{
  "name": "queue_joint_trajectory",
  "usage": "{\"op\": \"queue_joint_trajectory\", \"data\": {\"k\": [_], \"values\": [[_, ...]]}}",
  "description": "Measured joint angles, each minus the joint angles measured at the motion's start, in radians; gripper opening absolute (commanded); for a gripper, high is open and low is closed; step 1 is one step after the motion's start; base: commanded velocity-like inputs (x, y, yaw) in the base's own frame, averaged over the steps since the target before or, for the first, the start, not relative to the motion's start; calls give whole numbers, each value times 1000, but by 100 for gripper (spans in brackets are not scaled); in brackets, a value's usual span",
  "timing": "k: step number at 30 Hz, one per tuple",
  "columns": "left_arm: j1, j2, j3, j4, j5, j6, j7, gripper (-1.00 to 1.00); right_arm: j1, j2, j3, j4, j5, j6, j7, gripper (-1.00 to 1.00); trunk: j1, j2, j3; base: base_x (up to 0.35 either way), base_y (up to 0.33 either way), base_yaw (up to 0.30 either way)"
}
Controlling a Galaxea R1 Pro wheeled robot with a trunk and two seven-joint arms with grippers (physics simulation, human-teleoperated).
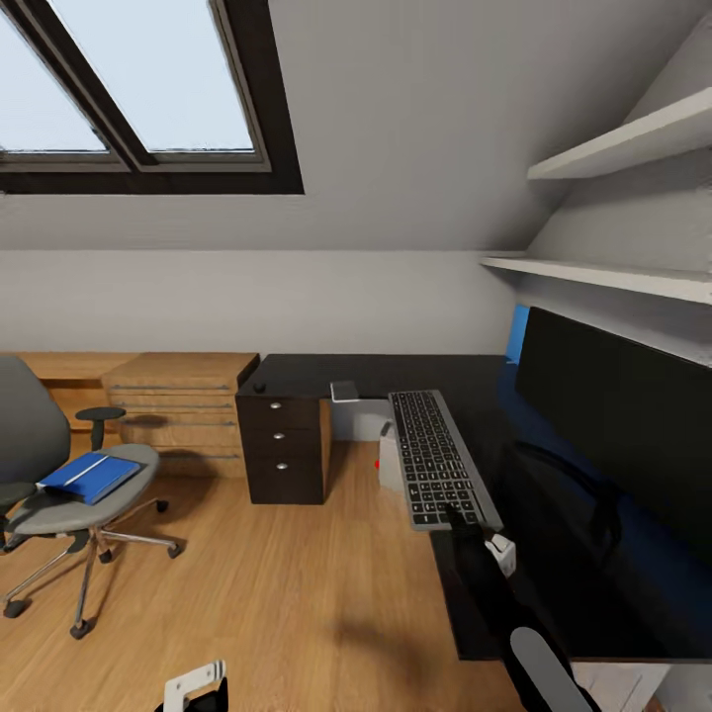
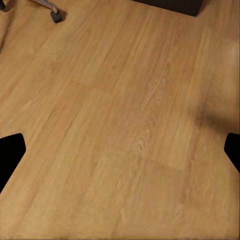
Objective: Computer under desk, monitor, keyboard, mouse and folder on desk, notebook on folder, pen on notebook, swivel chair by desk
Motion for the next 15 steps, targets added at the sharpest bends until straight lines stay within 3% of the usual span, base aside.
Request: {"op": "queue_joint_trajectory", "data": {"k": [9,15], "values": [[0,3,0,0,0,-1,0,100,0,-1,-1,4,-2,2,-1,-100,0,0,0,-18,-305,0],[0,28,9,-1,22,0,-2,100,0,-1,0,4,0,0,-1,-100,0,0,0,0,-85,0]]}}
